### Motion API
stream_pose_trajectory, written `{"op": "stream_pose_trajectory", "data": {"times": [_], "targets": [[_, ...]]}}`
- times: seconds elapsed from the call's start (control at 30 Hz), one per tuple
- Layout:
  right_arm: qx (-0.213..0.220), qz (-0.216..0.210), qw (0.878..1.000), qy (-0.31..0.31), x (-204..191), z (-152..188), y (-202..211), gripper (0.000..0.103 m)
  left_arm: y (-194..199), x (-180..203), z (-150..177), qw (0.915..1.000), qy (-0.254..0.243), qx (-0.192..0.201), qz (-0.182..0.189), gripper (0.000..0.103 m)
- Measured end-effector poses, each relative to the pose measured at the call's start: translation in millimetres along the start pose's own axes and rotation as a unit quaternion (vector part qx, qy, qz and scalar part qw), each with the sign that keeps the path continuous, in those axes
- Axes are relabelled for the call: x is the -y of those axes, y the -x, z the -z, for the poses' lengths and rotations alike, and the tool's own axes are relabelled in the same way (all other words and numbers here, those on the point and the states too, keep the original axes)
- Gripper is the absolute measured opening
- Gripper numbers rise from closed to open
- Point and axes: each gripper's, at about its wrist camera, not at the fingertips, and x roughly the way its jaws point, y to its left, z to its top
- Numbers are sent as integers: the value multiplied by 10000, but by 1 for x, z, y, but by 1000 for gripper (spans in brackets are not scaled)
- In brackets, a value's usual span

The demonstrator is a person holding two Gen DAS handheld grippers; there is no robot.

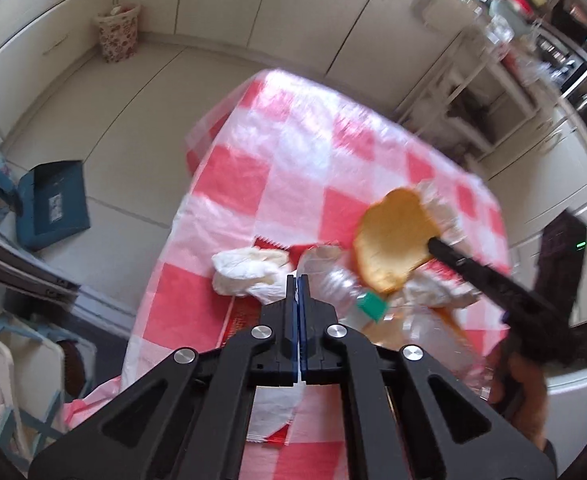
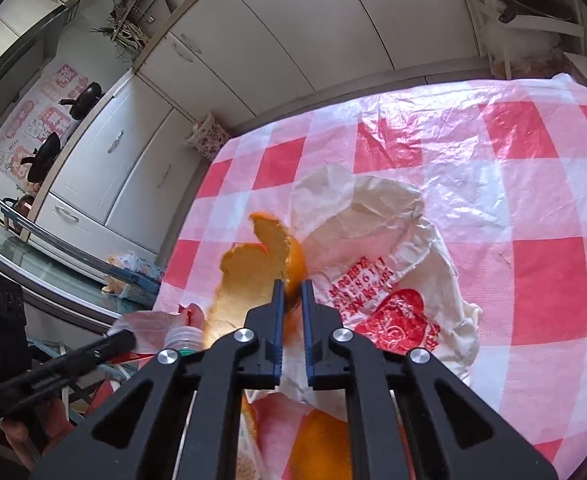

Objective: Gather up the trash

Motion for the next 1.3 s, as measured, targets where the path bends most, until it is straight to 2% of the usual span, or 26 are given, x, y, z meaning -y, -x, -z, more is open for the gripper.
{"op": "stream_pose_trajectory", "data": {"times": [0.13, 0.2, 0.33, 0.47, 0.57, 0.63, 0.7, 0.77, 0.83, 0.97, 1.1, 1.2, 1.23, 1.27, 1.3], "targets": [[245, -90, 9996, 70, -7, -1, 18, 9, 36, 3, 0, 9960, -30, 542, 704, 1], [400, -188, 9990, 65, -10, -3, 29, 9, 54, 3, 1, 9899, -50, 801, 1167, 1], [784, -384, 9960, 180, -19, -3, 60, 9, 80, 3, 4, 9780, -127, 1102, 1768, 1], [1121, -494, 9920, 310, -26, 1, 93, 9, 95, 5, 9, 9703, -228, 1265, 2049, 1], [1312, -521, 9893, 369, -24, 5, 114, 9, 86, 6, 12, 9817, -277, 1128, 1506, 1], [1369, -538, 9883, 405, -22, 9, 124, 9, 63, 2, 12, 9920, -199, 720, 1020, 2], [1403, -516, 9878, 429, -19, 12, 133, 9, 39, -4, 13, 9982, -85, 323, 499, 9], [1403, -506, 9878, 440, -14, 17, 141, 9, 19, -17, 14, 9994, 237, -7, 259, 40], [1399, -488, 9879, 459, -10, 22, 146, 9, 6, -31, 14, 9983, 578, -69, 8, 51], [1342, -489, 9889, 418, 0, 27, 150, 9, -15, -35, 14, 9964, 399, -112, -738, 65], [1373, -522, 9885, 372, 6, 27, 155, 9, -37, -18, 19, 9910, -99, -245, -1313, 67], [1403, -557, 9879, 365, 9, 25, 159, 9, -45, -3, 21, 9866, -514, -182, -1540, 66], [1404, -566, 9878, 364, 11, 26, 160, 9, -46, 1, 21, 9857, -629, -145, -1558, 58], [1403, -568, 9878, 372, 13, 25, 161, 9, -47, 4, 21, 9853, -693, -156, -1555, 35], [1401, -566, 9878, 373, 13, 25, 161, 9, -49, 5, 21, 9860, -714, -252, -1488, 22]]}}
